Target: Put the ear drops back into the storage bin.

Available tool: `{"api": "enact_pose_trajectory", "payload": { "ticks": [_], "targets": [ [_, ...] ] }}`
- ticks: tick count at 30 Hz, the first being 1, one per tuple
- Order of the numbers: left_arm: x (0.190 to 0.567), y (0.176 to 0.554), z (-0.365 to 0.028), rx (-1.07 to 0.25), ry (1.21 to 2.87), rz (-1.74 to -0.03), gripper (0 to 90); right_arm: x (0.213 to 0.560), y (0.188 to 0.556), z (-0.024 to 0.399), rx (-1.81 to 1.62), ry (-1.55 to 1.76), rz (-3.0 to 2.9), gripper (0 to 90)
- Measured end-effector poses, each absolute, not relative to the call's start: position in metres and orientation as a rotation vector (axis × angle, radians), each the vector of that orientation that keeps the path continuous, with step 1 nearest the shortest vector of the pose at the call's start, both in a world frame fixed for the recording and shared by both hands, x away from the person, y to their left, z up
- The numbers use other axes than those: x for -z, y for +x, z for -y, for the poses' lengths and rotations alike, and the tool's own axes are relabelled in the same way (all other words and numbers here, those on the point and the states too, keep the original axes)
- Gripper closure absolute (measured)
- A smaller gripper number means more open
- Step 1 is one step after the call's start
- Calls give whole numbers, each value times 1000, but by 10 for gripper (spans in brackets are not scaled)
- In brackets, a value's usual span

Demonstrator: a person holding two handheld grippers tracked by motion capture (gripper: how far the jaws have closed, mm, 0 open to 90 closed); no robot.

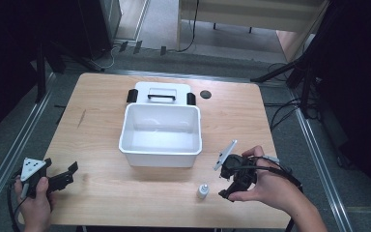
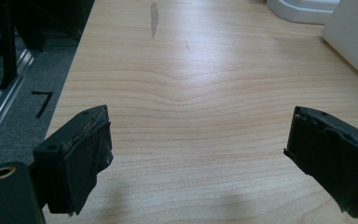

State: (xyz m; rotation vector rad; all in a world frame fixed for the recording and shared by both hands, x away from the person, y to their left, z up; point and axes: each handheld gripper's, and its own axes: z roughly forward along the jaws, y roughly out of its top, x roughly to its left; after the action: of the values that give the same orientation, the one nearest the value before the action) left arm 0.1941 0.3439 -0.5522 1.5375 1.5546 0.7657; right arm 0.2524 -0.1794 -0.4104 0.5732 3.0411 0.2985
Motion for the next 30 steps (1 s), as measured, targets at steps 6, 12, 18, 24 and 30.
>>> {"api": "enact_pose_trajectory", "payload": {
  "ticks": [6,12,18,24,30],
  "targets": [
    [552,194,-344,-765,1539,-1552,72,410,252,171,-327,538,-3070,366],
    [552,194,-344,-763,1539,-1550,72,414,249,158,-336,428,-3058,411],
    [552,194,-344,-768,1545,-1549,72,419,248,146,-330,332,-3053,467],
    [552,193,-344,-767,1545,-1547,72,425,248,137,-307,346,-3069,514],
    [552,194,-344,-766,1545,-1546,72,432,248,129,-271,307,-3081,545]
  ]
}}
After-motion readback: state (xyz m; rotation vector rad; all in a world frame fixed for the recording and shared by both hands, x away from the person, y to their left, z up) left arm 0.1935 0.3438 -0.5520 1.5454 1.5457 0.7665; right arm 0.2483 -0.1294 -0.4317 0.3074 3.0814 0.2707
